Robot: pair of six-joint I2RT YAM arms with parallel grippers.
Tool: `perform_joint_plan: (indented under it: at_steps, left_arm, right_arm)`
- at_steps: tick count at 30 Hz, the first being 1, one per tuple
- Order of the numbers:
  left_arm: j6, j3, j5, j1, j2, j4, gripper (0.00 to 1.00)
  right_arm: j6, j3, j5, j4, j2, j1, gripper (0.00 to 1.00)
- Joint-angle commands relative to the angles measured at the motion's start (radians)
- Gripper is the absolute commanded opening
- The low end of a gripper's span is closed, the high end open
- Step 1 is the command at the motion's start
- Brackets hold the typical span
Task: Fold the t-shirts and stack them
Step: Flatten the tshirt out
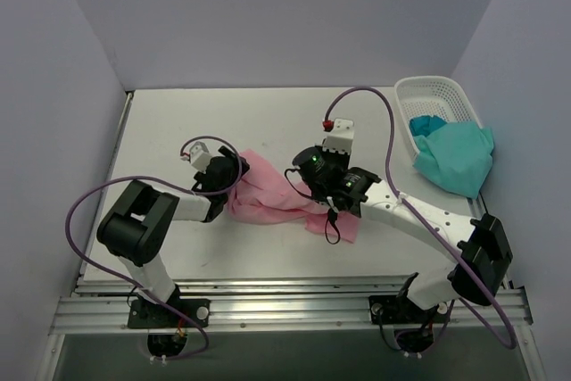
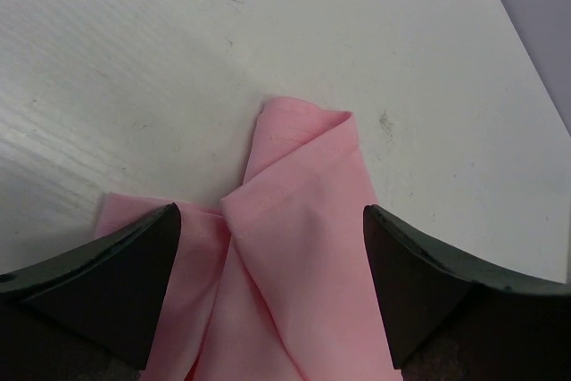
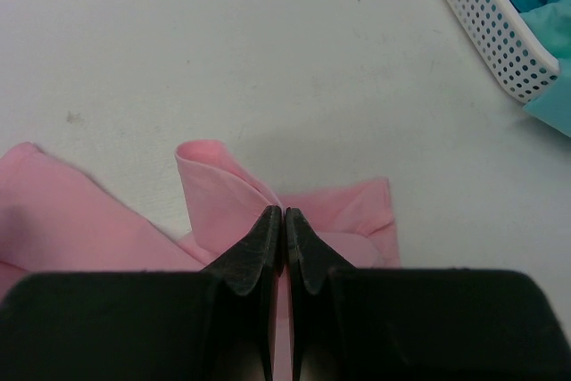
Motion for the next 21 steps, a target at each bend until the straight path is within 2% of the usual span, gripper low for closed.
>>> perform_joint_plan:
  at_steps: [1,4,6,11,16,21]
  left_arm:
    - [0.004,0.038,0.033,0.008,0.031,0.038,0.92]
    - [0.004,0.042,0.031,0.008,0.034,0.037,0.91]
    - [0.010,0.045,0.028,0.008,0.032,0.029,0.82]
    - [0.034,0.055,0.019,0.008,0.022,0.018,0.68]
    - [0.042,0.062,0.020,0.008,0.022,0.018,0.64]
    - [0.046,0.073,0.023,0.009,0.023,0.017,0.53]
  right_arm:
    - [-0.014,-0.014,0.023,0.010,0.003,-0.015,0.00]
    - [-0.018,-0.022,0.015,0.019,0.006,-0.024,0.00]
    - [-0.018,-0.023,0.010,0.024,0.010,-0.027,0.00]
    - [-0.020,-0.026,0.006,0.027,0.015,-0.032,0.00]
    - [-0.020,-0.028,0.003,0.027,0.012,-0.033,0.00]
    - [-0.020,-0.029,0.004,0.028,0.015,-0.032,0.00]
